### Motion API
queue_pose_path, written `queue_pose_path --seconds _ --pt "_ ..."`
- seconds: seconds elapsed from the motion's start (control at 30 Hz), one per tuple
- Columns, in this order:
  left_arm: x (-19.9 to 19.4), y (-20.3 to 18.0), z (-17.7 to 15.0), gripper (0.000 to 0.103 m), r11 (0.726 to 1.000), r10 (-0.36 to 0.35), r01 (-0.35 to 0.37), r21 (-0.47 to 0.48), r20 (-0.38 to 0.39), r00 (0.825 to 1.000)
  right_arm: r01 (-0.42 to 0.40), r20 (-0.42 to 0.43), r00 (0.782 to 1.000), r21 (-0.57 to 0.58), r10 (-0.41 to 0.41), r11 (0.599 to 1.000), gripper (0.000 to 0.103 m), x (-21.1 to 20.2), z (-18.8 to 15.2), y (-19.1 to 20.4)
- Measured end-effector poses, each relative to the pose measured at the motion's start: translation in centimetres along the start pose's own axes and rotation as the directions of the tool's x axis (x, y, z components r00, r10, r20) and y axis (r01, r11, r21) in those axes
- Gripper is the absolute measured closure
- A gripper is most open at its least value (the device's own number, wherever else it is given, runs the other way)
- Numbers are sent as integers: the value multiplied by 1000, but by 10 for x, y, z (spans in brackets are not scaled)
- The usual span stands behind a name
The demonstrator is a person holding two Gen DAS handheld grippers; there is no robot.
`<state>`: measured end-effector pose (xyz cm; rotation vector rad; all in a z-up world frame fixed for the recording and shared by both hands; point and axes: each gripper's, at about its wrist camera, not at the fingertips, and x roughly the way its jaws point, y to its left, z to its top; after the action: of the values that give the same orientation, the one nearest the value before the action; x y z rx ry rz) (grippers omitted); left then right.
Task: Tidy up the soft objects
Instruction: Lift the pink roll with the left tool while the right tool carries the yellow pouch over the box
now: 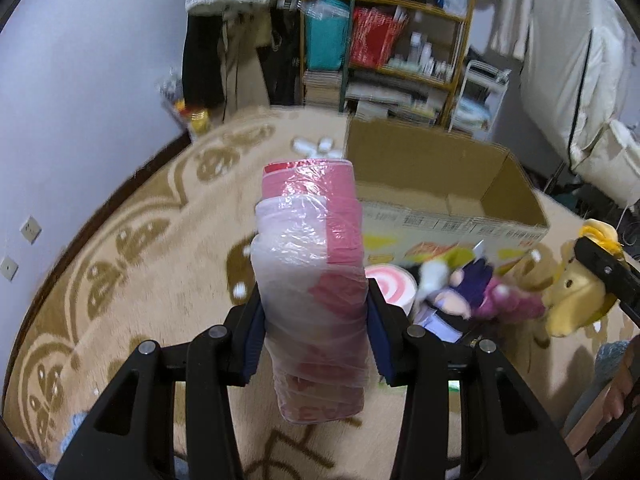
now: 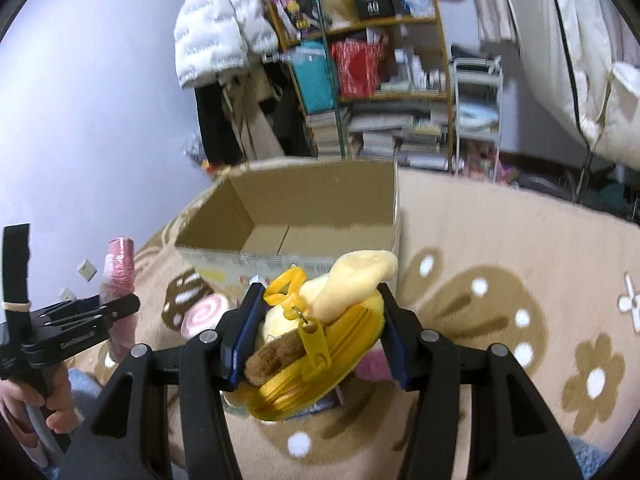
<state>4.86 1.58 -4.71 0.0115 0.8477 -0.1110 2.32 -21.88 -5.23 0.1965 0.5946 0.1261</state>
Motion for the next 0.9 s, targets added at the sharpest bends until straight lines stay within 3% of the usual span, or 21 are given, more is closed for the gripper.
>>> queue_pose_path --seconds 0.17,0.3,0.47,0.73,0.9 --pt "-25 -5 10 59 1000 -8 7 7 145 989 57 86 995 -50 -53 997 46 -4 10 8" --pt "-36 -11 22 59 1000 1 -8 28 219 976 103 148 985 -80 -90 991 46 -9 22 11" --pt "-41 -19 35 59 999 -5 -8 46 268 963 172 210 967 -105 -148 979 46 -11 32 15" --pt "-39 -28 58 59 998 -15 -3 56 324 946 178 250 958 -119 -144 977 46 1 49 14" --pt "-29 -36 67 59 998 -27 5 68 327 944 185 282 949 -131 -143 974 46 12 58 16"
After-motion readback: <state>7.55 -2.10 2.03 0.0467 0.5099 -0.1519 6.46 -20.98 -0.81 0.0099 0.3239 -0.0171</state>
